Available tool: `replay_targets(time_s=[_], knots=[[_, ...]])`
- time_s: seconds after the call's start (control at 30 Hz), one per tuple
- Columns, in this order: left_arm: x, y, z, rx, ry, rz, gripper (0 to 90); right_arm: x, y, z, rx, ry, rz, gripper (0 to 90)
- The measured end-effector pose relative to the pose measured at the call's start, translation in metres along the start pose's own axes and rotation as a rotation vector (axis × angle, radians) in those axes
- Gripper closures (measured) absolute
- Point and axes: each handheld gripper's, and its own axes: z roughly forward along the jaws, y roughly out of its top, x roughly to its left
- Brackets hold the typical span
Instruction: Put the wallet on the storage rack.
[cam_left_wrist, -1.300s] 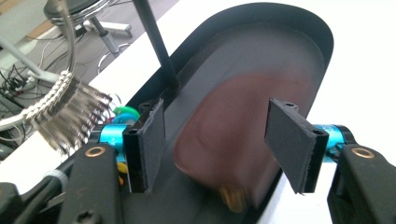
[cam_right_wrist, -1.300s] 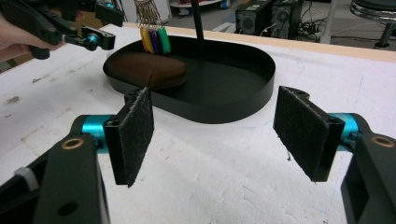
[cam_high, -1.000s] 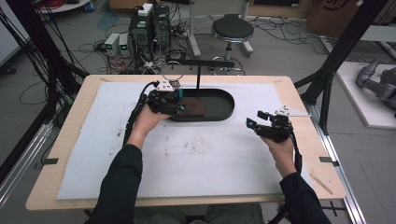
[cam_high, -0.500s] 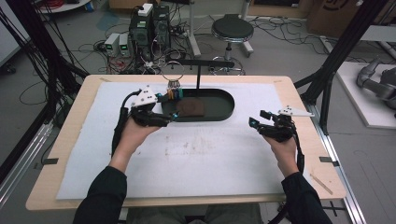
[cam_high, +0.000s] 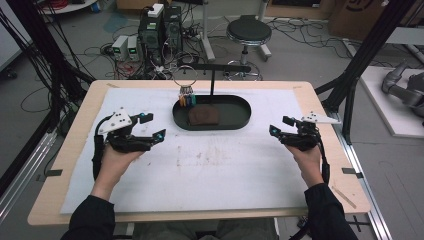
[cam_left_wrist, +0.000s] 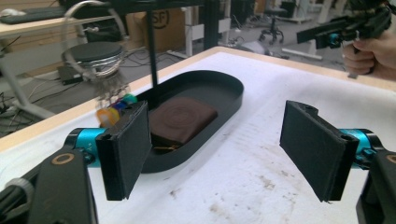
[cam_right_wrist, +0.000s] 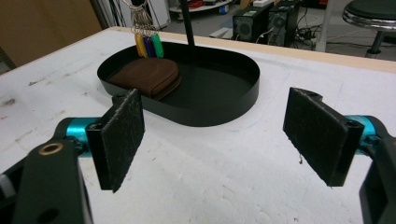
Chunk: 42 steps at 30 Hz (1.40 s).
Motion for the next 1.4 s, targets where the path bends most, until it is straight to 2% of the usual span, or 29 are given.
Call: replay_targets(time_s=[0.37, 0.57, 0.7, 1.0, 1.4], knots=[[0.024, -0.023, -0.018, 0.026, 0.076, -0.073, 24.2, -0.003, 0.000, 0.006, 0.010, -0.007, -0.008, 20.4], [0.032, -0.029, -0.027, 0.013, 0.108, -0.102, 23.8, -0.003, 0.000, 0.007, 0.012, -0.011, -0.011, 20.4], [0.035, -0.032, -0.028, 0.009, 0.114, -0.122, 23.8, -0.004, 0.000, 0.007, 0.016, -0.012, -0.010, 20.4], [0.037, -0.033, -0.028, 0.002, 0.121, -0.119, 23.8, -0.004, -0.001, 0.006, 0.024, -0.014, -0.011, 20.4], [0.037, -0.035, -0.026, 0.018, 0.130, -0.113, 23.8, -0.004, -0.001, 0.004, 0.028, -0.019, -0.014, 20.4]])
